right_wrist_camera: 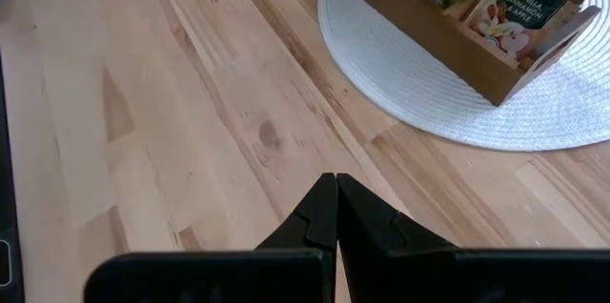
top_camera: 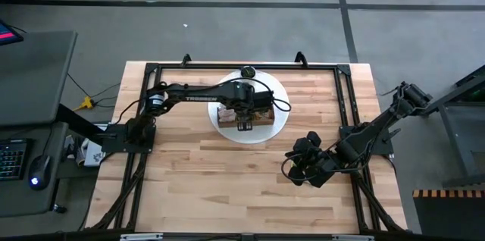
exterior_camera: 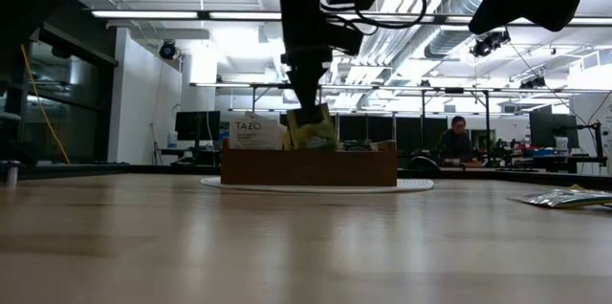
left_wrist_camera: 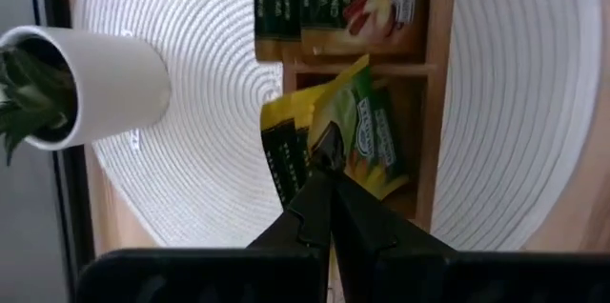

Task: Pick & Place Tea
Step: Put the yellow tea bag into the middle section of the wooden organizer

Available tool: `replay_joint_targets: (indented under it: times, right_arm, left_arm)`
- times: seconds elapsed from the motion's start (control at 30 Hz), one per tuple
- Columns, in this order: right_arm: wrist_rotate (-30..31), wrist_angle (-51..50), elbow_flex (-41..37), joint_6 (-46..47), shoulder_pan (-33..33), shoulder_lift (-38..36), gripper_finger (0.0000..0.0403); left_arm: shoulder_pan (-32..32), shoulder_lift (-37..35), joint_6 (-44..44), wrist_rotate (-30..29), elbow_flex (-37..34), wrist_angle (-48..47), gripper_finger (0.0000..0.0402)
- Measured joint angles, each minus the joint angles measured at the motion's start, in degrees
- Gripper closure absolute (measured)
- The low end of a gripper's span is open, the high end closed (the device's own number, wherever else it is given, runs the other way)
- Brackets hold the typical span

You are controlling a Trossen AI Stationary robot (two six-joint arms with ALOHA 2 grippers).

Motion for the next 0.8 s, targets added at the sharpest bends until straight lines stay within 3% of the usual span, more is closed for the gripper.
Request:
replay_joint_targets:
  times: [0.3,0.53,0.8]
  right_arm:
    - [0.05,-0.03,0.0,0.0,0.0,0.0,0.0403]
    - [0.09,-0.07,0.0,0.01,0.0,0.0,0.0403]
    - [0.11,-0.11,0.0,0.57,0.0,0.0,0.0403]
  left_arm:
    - [-0.02,0.0,1.71,-0.53,-0.02,-3.16,0.0401]
    - [-0.02,0.0,2.67,3.3,-0.02,-1.8,0.0401]
    - [-0.02,3.08,2.64,3.85,-0.17,-2.23,0.0401]
